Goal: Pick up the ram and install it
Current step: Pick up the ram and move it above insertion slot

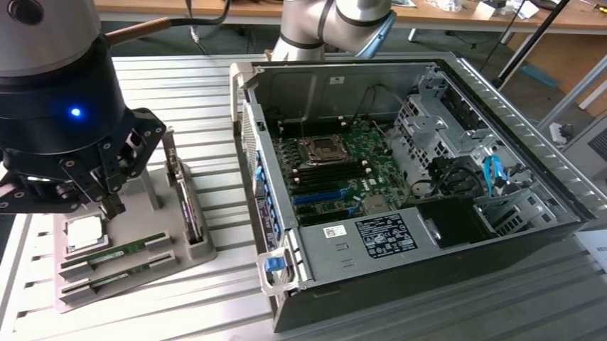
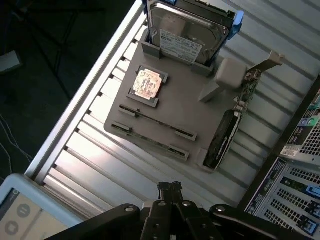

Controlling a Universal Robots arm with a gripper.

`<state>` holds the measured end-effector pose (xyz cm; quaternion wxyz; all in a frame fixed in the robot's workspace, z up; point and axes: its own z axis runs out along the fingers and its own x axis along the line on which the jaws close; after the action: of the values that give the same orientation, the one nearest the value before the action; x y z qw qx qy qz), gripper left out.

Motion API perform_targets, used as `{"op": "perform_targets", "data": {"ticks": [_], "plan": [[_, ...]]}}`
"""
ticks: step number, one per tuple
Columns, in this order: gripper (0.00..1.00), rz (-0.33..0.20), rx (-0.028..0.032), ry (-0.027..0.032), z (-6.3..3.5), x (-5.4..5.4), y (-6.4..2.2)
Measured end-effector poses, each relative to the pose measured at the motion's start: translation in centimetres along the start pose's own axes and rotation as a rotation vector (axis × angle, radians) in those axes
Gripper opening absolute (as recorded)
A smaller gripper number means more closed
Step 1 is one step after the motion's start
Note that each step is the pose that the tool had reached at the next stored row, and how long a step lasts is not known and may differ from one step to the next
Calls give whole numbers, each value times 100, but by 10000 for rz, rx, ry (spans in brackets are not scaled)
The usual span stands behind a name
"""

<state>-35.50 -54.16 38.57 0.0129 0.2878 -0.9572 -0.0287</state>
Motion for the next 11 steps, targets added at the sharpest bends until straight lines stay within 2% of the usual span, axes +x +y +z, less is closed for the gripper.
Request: {"op": "perform_targets", "data": {"ticks": [11], "plan": [[11,-1560,13,97,7,0,-1]]}}
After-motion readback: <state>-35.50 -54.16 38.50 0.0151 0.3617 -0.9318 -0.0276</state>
